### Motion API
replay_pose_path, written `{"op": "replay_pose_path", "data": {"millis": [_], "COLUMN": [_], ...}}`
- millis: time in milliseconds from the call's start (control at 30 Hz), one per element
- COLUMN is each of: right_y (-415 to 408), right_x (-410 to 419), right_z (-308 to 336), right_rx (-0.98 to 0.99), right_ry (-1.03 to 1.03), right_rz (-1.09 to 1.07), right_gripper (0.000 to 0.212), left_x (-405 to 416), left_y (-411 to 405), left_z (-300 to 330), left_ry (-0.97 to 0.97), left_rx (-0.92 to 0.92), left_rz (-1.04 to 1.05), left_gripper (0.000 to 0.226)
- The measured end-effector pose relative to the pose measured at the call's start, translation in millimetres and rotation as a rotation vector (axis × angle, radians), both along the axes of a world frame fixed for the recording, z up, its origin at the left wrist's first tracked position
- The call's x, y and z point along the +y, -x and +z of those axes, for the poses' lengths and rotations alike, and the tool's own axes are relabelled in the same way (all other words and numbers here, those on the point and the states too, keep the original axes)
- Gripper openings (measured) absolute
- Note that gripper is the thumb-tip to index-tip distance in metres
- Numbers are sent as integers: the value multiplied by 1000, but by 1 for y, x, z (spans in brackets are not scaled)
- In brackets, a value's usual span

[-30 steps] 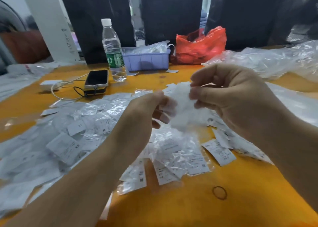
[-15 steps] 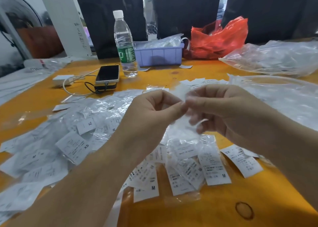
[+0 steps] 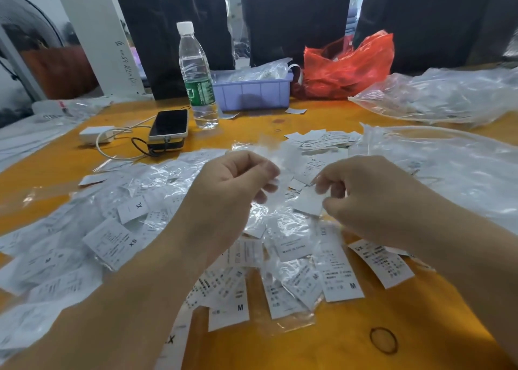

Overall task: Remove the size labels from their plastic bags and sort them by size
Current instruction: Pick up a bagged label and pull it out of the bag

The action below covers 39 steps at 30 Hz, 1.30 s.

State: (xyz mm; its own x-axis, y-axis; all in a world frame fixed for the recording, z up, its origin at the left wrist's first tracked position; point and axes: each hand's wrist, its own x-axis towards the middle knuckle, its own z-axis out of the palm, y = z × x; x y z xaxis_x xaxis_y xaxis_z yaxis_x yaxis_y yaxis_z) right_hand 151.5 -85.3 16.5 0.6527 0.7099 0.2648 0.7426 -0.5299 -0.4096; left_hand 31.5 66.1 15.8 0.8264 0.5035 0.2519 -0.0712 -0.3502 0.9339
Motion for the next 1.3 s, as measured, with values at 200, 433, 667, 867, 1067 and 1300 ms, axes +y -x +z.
{"op": "replay_pose_path", "data": {"millis": [200,433,667,867,1067,1300], "right_y": [4,13,7,0,0,0], "right_x": [2,0,3,3,2,2], "right_z": [1,12,6,5,9,9], "right_rx": [-145,435,412,523,929,1012], "right_ry": [-142,-400,-463,-518,-439,-441], "right_rz": [74,327,228,162,384,357], "right_gripper": [42,13,10,16,44,15], "left_x": [-10,-9,-7,-1,-4,1], "left_y": [0,1,2,2,4,4], "left_z": [-2,-3,-3,1,2,6], "left_ry": [-155,-220,-150,-22,-100,6], "left_rx": [78,149,198,105,126,67], "left_rz": [-22,-32,-39,-44,-117,-93], "left_gripper": [17,16,8,13,16,6]}}
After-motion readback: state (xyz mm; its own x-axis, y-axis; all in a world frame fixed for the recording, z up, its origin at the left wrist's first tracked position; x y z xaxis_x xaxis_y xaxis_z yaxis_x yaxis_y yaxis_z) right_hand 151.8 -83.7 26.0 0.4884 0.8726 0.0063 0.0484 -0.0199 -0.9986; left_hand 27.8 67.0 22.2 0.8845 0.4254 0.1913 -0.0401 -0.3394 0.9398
